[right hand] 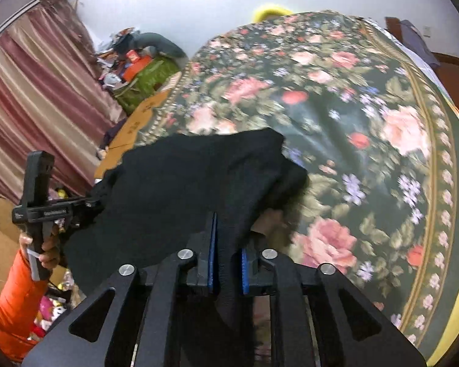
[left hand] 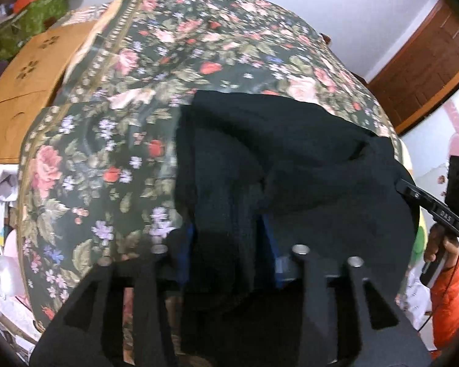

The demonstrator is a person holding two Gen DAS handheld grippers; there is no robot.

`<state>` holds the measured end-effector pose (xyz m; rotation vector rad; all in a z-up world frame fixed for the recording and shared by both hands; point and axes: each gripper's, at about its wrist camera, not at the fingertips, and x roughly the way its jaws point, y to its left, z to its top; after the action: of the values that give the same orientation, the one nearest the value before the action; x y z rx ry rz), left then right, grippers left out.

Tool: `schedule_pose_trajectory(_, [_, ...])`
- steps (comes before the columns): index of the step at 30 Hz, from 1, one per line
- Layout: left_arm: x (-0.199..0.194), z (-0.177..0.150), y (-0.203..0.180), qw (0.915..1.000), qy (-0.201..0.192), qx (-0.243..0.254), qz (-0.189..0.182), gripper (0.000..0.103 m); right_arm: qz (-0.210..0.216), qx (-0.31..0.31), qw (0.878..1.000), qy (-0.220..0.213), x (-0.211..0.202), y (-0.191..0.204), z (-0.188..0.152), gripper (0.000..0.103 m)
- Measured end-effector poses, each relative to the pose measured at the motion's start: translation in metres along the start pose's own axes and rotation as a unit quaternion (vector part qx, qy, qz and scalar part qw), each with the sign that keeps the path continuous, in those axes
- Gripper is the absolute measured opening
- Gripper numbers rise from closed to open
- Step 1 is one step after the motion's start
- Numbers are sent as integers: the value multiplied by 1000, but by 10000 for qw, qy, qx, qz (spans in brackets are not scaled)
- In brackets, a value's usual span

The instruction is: Fold small clothes

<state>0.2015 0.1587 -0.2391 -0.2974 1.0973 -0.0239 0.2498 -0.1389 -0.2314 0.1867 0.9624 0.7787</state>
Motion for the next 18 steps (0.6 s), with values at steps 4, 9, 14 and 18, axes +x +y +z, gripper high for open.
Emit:
schedule_pose_trajectory(4, [-12,-4,12,9991,-195,73,379,59,-263,-94,9996,-40,-10,-5,-5,19])
schedule_pose_trajectory(9, [-34,2,9,9964,-475,268,645,59,-462,-157,9985,-229,-28,-8,2,35])
schedule_pose_trajectory(14, [-34,11,-11,9955,-566,659,382,59,-515,-523,9962,-468,-28,1,19,49])
schedule_pose_trajectory(18, [-7,11,-27,9954,-222,905,234,59,-563,-620,9957,-389,-4,0,28,50])
